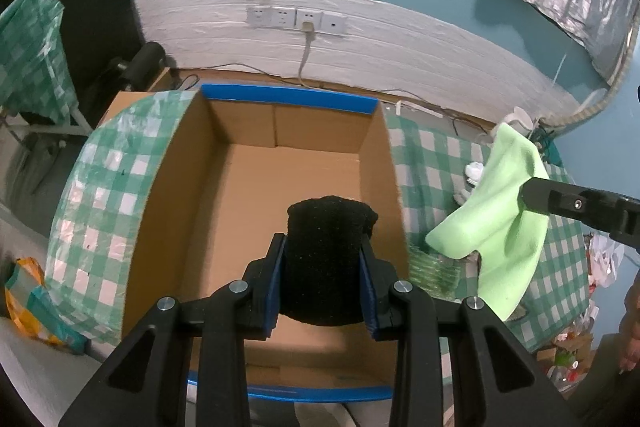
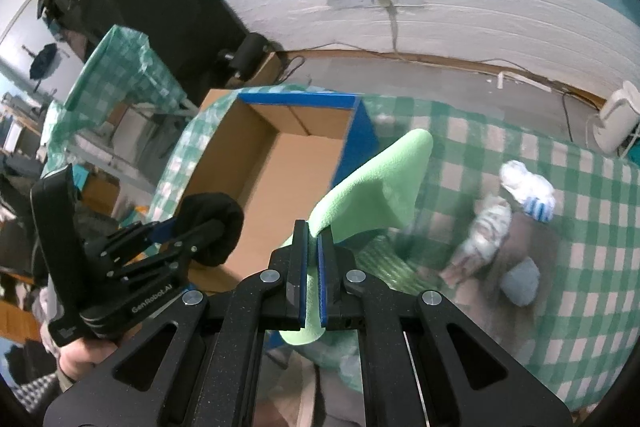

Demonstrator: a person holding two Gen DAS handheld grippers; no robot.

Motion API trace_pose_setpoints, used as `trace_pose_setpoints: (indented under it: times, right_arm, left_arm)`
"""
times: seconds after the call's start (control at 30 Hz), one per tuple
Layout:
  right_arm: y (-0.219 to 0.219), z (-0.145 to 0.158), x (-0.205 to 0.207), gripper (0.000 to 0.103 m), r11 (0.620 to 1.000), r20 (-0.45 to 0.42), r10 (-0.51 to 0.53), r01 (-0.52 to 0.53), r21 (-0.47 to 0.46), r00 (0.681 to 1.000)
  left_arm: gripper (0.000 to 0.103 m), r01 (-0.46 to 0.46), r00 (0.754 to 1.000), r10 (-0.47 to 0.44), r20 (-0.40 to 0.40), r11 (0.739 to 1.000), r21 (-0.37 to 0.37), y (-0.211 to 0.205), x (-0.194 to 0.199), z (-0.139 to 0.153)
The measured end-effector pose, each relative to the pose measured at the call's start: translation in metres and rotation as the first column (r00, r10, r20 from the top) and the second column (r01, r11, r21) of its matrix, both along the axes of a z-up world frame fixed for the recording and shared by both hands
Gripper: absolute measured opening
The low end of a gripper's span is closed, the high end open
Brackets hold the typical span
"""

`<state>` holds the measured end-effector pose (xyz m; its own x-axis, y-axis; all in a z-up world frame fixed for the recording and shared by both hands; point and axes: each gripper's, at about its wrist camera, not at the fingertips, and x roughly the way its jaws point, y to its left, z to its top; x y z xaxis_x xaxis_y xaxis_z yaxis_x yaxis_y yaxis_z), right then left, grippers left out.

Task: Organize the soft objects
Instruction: 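Carry the black sock and green cloth over the cardboard box with both tools, then open both grippers to drop the sock and cloth into the box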

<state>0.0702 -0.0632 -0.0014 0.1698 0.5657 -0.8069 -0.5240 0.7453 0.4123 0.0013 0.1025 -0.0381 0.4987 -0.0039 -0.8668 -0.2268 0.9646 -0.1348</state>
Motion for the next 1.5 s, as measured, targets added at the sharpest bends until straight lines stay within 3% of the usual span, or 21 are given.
trace_pose_setpoints:
  times: [0.27, 0.67, 0.73, 0.77, 0.8, 0.87, 1.0, 1.13, 1.5]
  right_arm:
    - [0.049, -0.009, -0.006, 0.004, 0.997, -0.008, 0.074, -0.074, -0.022, 0.997]
    - [0.107, -0.048, -0.017, 0.006, 0.980, -0.070, 0.177, -0.183, -0.081, 0.982]
    - [0.107, -0.052, -0.015, 0.010, 0.980, -0.082, 0.169, -0.176, -0.093, 0.982]
    - [0.107, -0.054, -0.014, 0.019, 0.979, -0.088, 0.164, -0.173, -0.104, 0.983]
    - [0.106, -0.054, -0.013, 0.034, 0.980, -0.088, 0.158, -0.167, -0.111, 0.983]
    - [0.103, -0.054, -0.011, 0.048, 0.981, -0.070, 0.139, -0.147, -0.130, 0.988]
    - [0.097, -0.056, -0.007, 0.050, 0.982, -0.071, 0.115, -0.124, -0.144, 0.991]
    - [0.090, -0.057, -0.004, 0.050, 0.984, -0.078, 0.093, -0.103, -0.142, 0.993]
    - [0.066, -0.046, 0.000, 0.053, 0.989, -0.050, 0.062, -0.068, -0.131, 0.997]
  left_arm:
    - [0.033, -0.058, 0.998, 0.057, -0.005, 0.998, -0.010, 0.034, -0.008, -0.010]
    - [0.037, -0.118, 0.992, 0.118, -0.048, 0.993, -0.012, 0.068, -0.014, -0.032]
    - [0.041, -0.122, 0.991, 0.122, -0.057, 0.992, -0.004, 0.069, -0.013, -0.035]
    - [0.043, -0.128, 0.990, 0.127, -0.059, 0.992, -0.005, 0.070, -0.013, -0.037]
    - [0.047, -0.131, 0.989, 0.131, -0.062, 0.991, -0.007, 0.071, -0.013, -0.038]
    - [0.053, -0.139, 0.988, 0.139, -0.064, 0.990, -0.008, 0.074, -0.013, -0.039]
    - [0.061, -0.163, 0.985, 0.163, -0.062, 0.987, -0.005, 0.079, -0.013, -0.040]
    - [0.061, -0.166, 0.984, 0.164, -0.064, 0.985, -0.037, 0.080, -0.012, -0.040]
    - [0.062, -0.115, 0.993, 0.113, -0.041, 0.993, -0.035, 0.058, -0.001, -0.033]
